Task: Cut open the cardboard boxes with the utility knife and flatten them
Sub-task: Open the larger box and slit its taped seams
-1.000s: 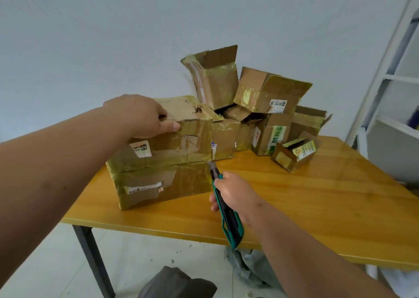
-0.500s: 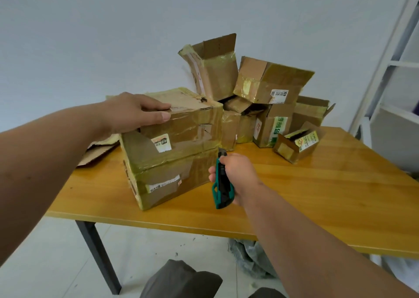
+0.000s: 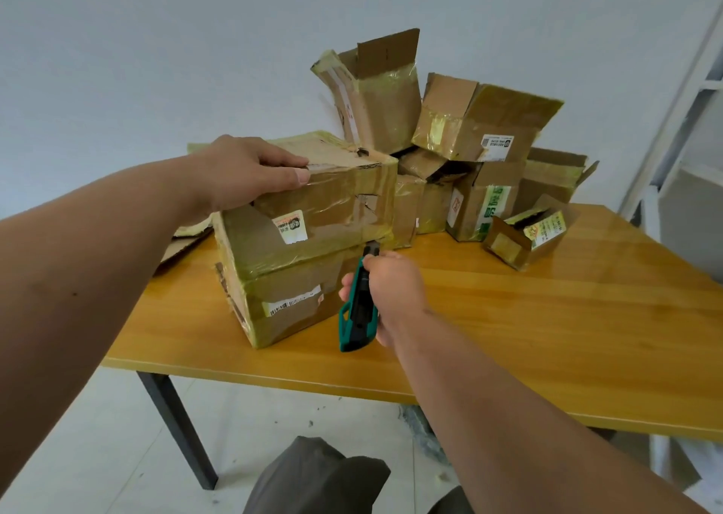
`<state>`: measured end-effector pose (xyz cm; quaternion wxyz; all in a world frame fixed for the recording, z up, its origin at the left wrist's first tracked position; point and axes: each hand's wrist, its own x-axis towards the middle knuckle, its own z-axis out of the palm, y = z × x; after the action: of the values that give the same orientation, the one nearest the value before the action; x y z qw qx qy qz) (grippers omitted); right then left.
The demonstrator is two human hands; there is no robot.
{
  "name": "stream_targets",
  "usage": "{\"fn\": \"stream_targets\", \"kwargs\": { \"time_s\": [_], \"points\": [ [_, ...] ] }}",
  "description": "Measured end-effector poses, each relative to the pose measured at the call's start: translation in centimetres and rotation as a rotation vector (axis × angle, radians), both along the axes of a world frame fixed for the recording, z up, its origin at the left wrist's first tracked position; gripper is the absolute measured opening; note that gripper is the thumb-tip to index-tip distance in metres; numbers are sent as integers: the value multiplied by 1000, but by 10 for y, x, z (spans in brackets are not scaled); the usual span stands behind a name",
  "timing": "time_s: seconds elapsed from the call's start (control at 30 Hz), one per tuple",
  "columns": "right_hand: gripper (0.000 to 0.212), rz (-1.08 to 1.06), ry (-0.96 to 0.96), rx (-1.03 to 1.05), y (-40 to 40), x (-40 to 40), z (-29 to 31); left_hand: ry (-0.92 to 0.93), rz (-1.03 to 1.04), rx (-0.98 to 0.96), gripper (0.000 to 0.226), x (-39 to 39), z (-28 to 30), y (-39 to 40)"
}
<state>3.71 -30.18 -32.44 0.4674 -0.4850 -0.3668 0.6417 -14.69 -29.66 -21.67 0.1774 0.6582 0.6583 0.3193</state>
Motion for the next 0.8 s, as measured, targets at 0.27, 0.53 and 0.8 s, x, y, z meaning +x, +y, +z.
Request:
{"fn": "stream_targets", "kwargs": {
  "time_s": [0.27, 0.53, 0.8],
  "points": [
    [34, 308, -180, 124, -37, -24, 1, -52, 56, 73, 25, 5, -5, -2],
    [39, 352, -365, 195, -40, -19, 3, -15, 12, 5, 40, 0, 0, -17],
    [35, 350, -322, 141, -39, -19, 13, 72, -103, -115, 41, -19, 2, -34]
  ]
}}
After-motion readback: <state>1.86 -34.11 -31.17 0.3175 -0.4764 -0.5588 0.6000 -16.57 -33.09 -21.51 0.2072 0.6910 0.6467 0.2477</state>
